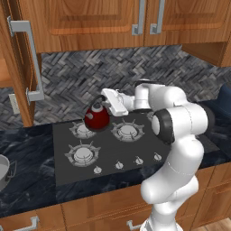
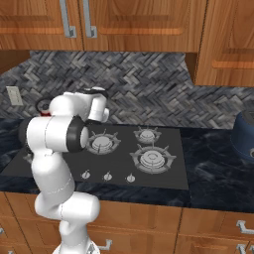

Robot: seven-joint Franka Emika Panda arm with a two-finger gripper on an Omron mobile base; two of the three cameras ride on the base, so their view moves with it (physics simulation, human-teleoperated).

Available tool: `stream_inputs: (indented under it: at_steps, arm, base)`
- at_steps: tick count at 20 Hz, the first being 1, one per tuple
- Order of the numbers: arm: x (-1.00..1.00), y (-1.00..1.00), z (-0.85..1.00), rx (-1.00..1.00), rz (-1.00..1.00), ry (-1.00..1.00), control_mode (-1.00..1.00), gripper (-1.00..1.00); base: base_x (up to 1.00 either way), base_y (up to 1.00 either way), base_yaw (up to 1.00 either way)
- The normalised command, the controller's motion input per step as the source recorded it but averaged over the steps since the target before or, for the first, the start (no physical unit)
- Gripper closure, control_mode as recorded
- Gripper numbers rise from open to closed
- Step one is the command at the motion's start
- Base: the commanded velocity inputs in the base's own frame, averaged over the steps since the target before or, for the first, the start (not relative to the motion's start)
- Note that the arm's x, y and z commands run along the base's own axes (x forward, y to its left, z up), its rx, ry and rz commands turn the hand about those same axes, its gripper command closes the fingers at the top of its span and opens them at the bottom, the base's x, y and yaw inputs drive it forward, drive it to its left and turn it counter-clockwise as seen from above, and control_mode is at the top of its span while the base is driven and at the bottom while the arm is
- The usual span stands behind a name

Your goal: Pick the kettle from the cabinet and place it on a stove burner. Then pick the pot from the counter and place it on another stove burner. Finally, turn both burners on.

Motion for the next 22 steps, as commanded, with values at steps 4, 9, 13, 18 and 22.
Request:
stream_inputs:
  at_steps: [4, 9, 13, 18, 22]
  arm:
    - [0.17, 0.05, -0.06, 0.00, 0.00, 0.00, -1.00, 1.00]
    - [0.15, 0.02, -0.08, 0.00, 0.00, 0.00, -1.00, 1.00]
    - [0.14, 0.05, -0.10, 0.00, 0.00, 0.00, -1.00, 1.00]
    - [0.11, 0.07, -0.12, 0.00, 0.00, 0.00, -1.00, 1.00]
    - [0.12, 0.09, -0.12, 0.00, 0.00, 0.00, -1.00, 1.00]
  base:
    - [0.00, 0.00, 0.00]
    - [0.00, 0.00, 0.00]
    - [0.00, 0.00, 0.00]
    - [0.00, 0.00, 0.00]
    - [0.00, 0.00, 0.00]
